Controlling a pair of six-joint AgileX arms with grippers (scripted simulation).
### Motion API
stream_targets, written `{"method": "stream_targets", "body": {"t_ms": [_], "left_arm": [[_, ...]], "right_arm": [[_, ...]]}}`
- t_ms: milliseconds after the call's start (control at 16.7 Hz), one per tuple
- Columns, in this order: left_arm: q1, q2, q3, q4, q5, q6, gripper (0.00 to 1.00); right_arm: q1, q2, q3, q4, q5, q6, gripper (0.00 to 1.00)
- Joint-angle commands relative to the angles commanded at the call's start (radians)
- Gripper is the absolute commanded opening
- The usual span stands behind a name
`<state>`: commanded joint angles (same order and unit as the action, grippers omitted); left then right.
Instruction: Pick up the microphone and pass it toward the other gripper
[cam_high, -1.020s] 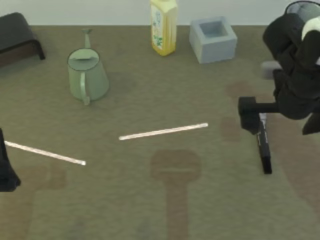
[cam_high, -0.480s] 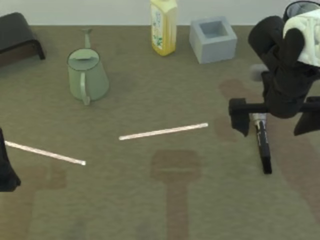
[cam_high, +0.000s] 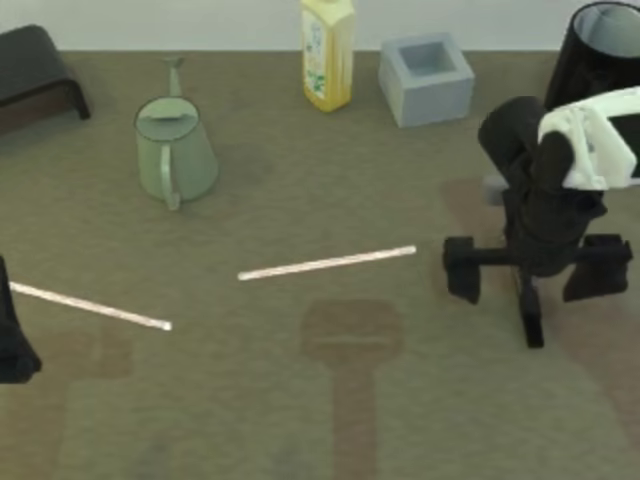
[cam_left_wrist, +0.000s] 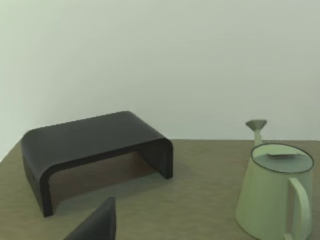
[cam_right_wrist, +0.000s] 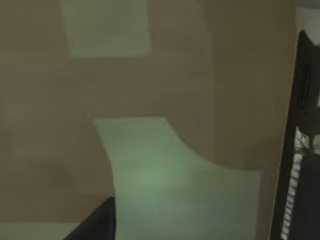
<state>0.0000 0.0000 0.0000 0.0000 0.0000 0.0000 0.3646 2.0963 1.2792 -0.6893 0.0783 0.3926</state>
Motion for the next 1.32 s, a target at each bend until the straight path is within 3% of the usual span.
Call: {"method": "stream_targets", "body": {"t_ms": [420, 1200, 1320], "left_arm": [[0.000, 0.000, 0.000, 0.000, 0.000, 0.000, 1.00], [0.000, 0.000, 0.000, 0.000, 0.000, 0.000, 1.00], [0.000, 0.000, 0.000, 0.000, 0.000, 0.000, 1.00]], "right_arm": [[-0.004, 0.052, -0.034, 0.073, 0.000, -0.003, 1.00], [-0.004, 0.052, -0.034, 0.073, 0.000, -0.003, 0.02], [-0.004, 0.052, -0.034, 0.073, 0.000, -0.003, 0.00]]}}
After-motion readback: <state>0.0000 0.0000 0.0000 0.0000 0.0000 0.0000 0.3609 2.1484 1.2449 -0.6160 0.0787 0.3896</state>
